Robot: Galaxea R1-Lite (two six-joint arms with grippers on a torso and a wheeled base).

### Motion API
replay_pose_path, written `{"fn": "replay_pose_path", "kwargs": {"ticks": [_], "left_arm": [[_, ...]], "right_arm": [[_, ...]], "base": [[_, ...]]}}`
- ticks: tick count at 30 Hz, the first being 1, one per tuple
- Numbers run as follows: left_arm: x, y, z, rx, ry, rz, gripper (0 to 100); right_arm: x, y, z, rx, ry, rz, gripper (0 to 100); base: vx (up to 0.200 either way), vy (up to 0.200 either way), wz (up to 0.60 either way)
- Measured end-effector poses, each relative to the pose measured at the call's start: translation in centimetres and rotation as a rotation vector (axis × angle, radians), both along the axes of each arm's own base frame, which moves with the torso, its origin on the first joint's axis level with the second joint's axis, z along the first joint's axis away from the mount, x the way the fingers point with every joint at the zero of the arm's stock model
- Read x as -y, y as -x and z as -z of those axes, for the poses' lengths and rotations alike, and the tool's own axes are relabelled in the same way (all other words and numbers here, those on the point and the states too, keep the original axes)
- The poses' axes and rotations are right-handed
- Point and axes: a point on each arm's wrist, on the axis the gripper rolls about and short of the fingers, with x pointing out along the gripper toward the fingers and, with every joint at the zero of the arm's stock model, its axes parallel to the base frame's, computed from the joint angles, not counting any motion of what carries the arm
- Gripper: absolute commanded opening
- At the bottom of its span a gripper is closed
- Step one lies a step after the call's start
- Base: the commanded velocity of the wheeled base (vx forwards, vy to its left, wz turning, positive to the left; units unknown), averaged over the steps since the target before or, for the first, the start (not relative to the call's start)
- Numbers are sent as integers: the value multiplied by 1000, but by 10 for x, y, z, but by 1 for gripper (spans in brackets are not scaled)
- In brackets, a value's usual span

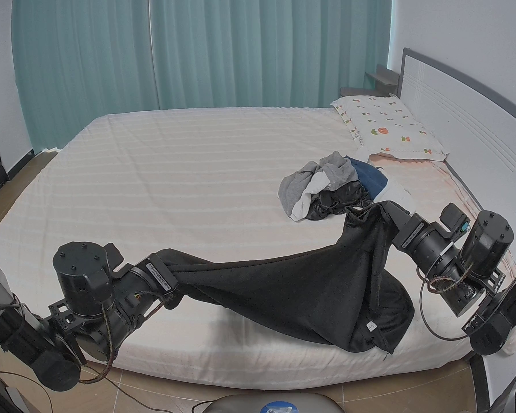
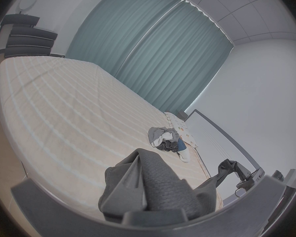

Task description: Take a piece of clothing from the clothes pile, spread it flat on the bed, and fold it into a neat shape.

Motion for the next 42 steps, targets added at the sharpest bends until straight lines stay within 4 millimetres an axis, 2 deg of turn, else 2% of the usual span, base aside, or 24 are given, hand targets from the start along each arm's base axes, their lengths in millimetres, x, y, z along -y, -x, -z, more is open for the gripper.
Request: {"fn": "replay_pose_path", "kwargs": {"ticks": [14, 29, 42], "left_arm": [[-6, 3, -15, 59, 3, -34, 0], [-17, 14, 0, -8, -30, -51, 0], [-17, 15, 7, -38, -40, -45, 0]], "right_arm": [[1, 9, -7, 17, -15, -34, 0], [1, 8, -4, 6, -8, -53, 0], [0, 7, -2, -13, -47, -69, 0]], "base": [[0, 200, 0], [0, 200, 0], [0, 0, 0]]}}
